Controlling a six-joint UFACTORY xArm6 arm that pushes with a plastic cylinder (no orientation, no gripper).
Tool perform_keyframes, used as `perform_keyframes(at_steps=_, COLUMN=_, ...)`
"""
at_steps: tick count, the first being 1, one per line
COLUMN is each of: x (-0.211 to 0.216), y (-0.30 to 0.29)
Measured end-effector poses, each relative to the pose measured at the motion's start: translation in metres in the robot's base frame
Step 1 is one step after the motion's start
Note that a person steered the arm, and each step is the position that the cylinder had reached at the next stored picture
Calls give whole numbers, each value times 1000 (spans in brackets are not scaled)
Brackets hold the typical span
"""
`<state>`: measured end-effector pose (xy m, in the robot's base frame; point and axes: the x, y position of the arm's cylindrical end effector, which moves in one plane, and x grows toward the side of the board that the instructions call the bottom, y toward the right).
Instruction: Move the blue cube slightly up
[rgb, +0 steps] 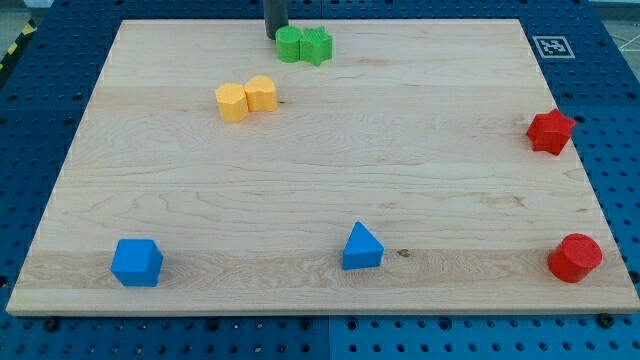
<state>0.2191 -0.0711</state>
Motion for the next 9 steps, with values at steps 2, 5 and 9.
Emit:
perform_keyframes(at_steps=2, x=11, y=-128)
perform_keyframes(at_steps=5, x=257, y=-199)
perform_keyframes(at_steps=9, x=386, y=-91)
